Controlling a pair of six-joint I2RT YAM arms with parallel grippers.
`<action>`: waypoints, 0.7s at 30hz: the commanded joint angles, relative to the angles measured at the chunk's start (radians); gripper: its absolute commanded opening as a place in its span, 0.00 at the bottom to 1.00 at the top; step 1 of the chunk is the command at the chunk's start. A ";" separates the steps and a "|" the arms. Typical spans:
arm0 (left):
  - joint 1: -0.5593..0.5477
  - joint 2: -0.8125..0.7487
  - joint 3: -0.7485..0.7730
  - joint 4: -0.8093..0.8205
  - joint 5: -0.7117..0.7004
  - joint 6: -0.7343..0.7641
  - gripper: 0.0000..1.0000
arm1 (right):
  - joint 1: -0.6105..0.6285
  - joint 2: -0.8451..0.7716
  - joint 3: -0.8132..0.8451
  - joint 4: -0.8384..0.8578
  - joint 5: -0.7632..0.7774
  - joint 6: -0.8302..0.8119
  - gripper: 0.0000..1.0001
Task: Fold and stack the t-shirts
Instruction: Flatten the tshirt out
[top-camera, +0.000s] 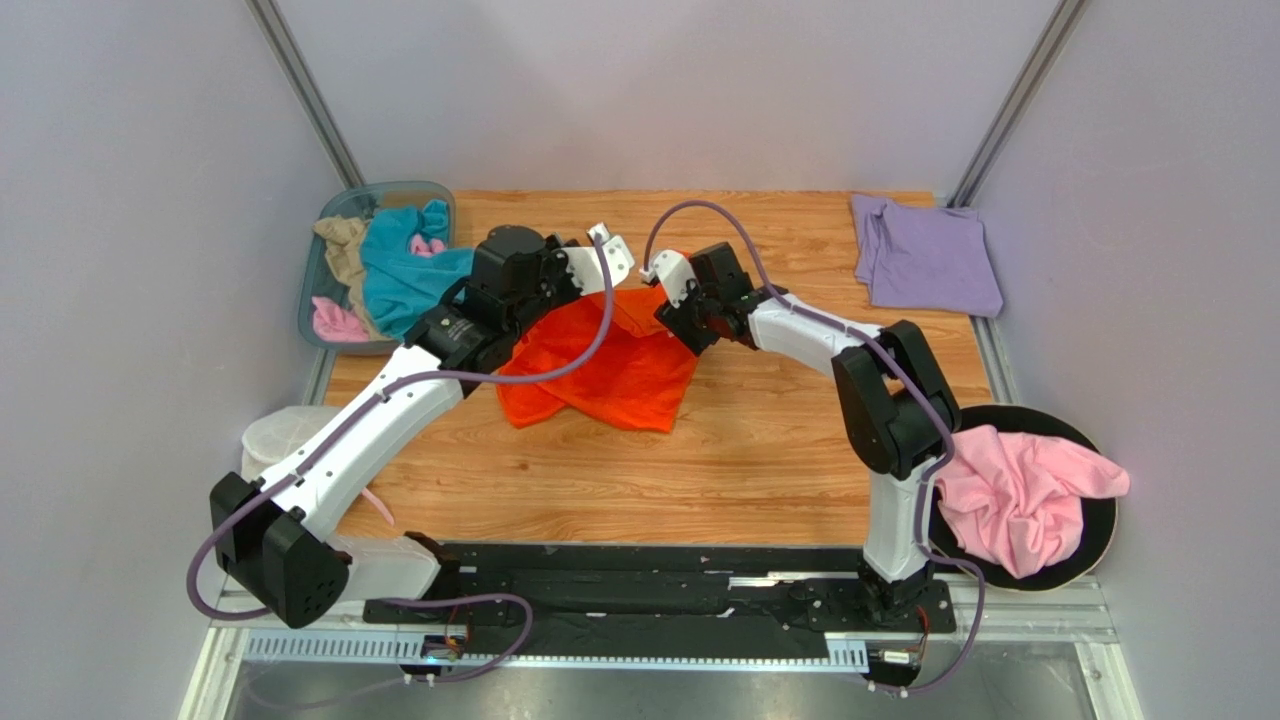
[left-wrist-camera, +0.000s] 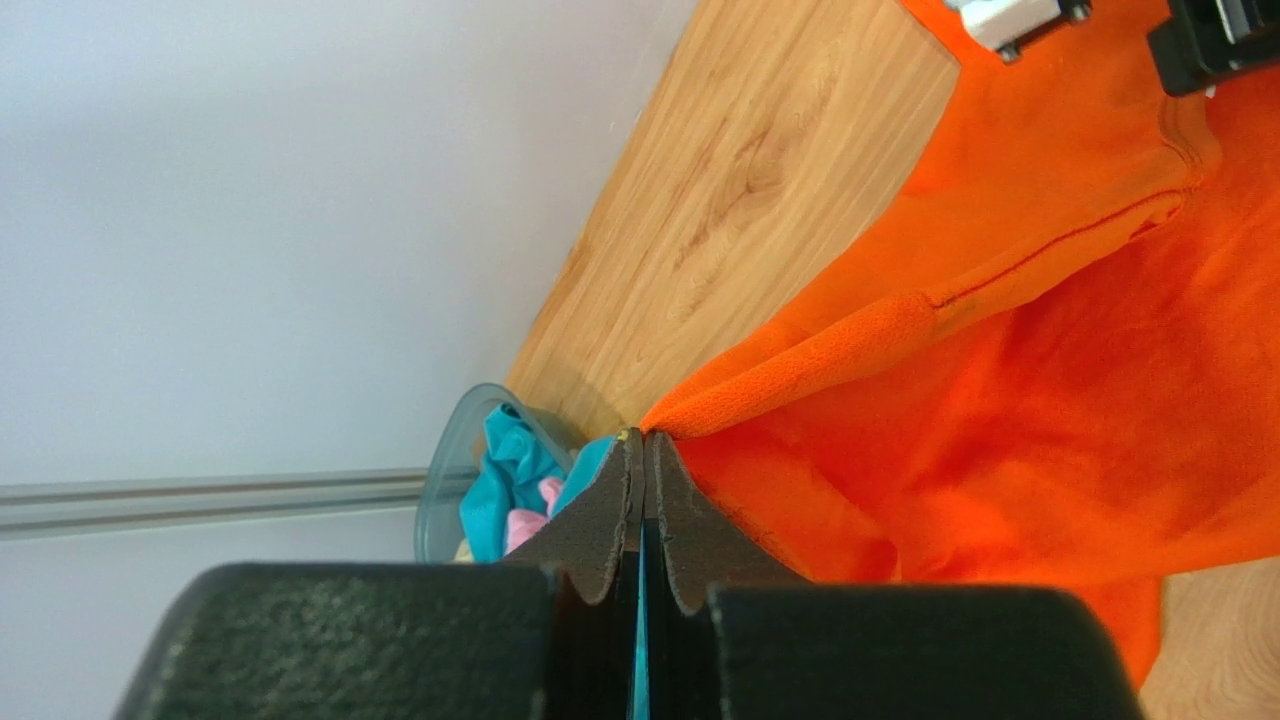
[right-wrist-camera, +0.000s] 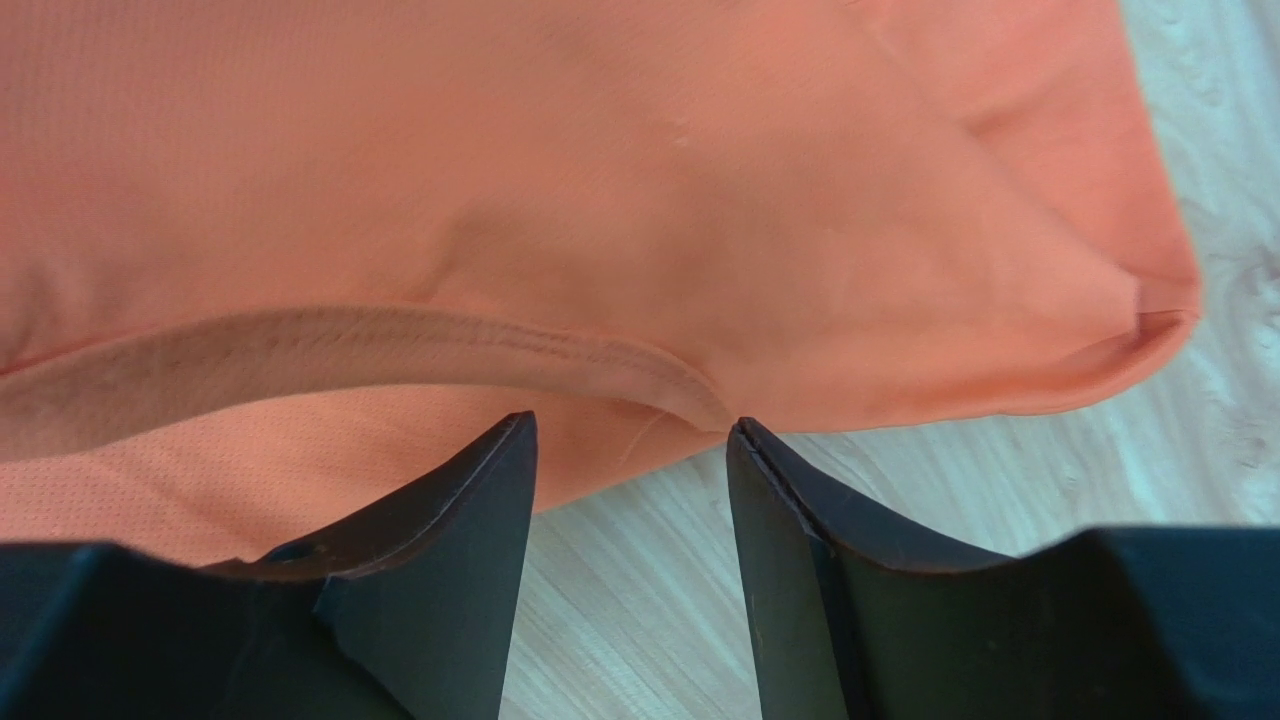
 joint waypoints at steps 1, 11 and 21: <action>0.008 0.018 0.066 0.048 0.011 0.025 0.00 | 0.022 -0.068 -0.024 0.093 -0.027 -0.006 0.54; 0.008 0.019 0.095 0.008 0.035 0.006 0.00 | 0.048 -0.014 0.043 0.103 -0.006 -0.015 0.54; 0.008 -0.028 0.073 -0.031 0.040 0.000 0.00 | 0.050 0.096 0.155 0.091 0.034 -0.030 0.31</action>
